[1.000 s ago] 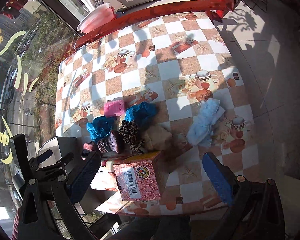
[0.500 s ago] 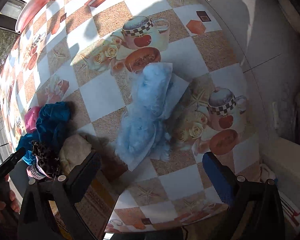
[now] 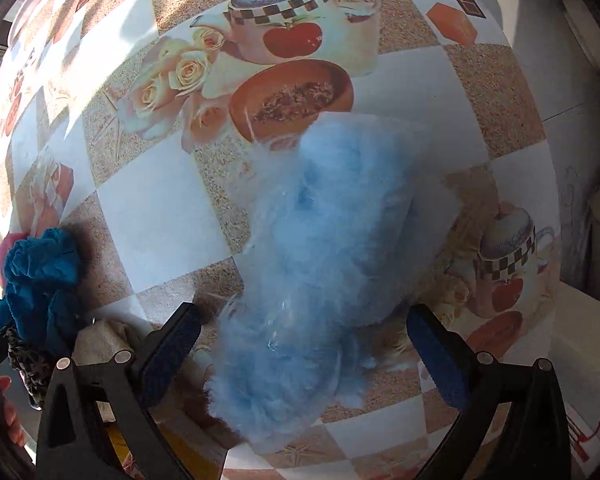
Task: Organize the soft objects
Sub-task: 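Grasp the blue cloth with left tool while right tool grasps the blue duster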
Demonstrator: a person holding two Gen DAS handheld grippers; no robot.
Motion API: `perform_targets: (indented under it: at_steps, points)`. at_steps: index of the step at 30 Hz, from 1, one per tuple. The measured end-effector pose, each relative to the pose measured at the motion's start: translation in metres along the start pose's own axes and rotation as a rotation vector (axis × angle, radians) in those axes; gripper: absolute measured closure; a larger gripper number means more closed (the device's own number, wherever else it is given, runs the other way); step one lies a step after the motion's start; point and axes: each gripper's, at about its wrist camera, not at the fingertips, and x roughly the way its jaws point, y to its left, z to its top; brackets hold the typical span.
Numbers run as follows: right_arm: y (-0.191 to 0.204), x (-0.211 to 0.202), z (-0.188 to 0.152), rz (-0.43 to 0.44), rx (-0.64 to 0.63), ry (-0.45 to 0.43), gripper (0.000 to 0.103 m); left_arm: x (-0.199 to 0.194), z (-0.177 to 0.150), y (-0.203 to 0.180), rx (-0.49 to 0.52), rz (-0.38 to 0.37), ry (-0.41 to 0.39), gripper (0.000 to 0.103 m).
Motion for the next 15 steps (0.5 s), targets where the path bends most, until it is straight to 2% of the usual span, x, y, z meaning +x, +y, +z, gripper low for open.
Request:
perform_targets:
  at_steps: [3, 5, 6, 7, 8, 9, 12, 13, 15]
  points:
    - [-0.005, 0.002, 0.002, 0.001, 0.008, 0.029, 0.0, -0.001, 0.001, -0.001, 0.001, -0.021, -0.011, 0.011]
    - [-0.008, 0.002, 0.01, 0.007, 0.003, 0.053, 0.0, -0.004, 0.0, -0.003, 0.0, -0.044, -0.019, 0.02]
    - [-0.013, 0.002, 0.01, 0.016, 0.001, 0.057, 0.0, -0.007, -0.001, -0.004, 0.006, -0.043, -0.037, 0.031]
    - [-0.016, 0.001, 0.01, 0.03, 0.009, 0.049, 0.0, -0.012, -0.001, -0.006, 0.014, -0.04, -0.054, 0.051]
    - [-0.02, -0.002, 0.011, 0.039, 0.02, 0.036, 0.0, -0.015, -0.001, -0.007, 0.022, -0.04, -0.059, 0.063]
    - [-0.023, -0.008, 0.014, 0.023, 0.026, 0.022, 0.007, -0.017, -0.001, -0.008, 0.026, -0.031, -0.06, 0.071]
    - [-0.024, -0.024, 0.012, 0.001, -0.007, -0.037, 0.045, -0.031, -0.001, -0.004, 0.02, -0.013, -0.115, 0.074]
    - [-0.023, -0.029, 0.013, 0.009, -0.028, -0.052, 0.072, -0.039, -0.002, -0.009, 0.013, -0.01, -0.134, 0.074]
    - [-0.026, -0.038, 0.013, 0.052, -0.036, -0.074, 0.072, -0.052, -0.007, -0.006, 0.003, 0.001, -0.177, 0.074]
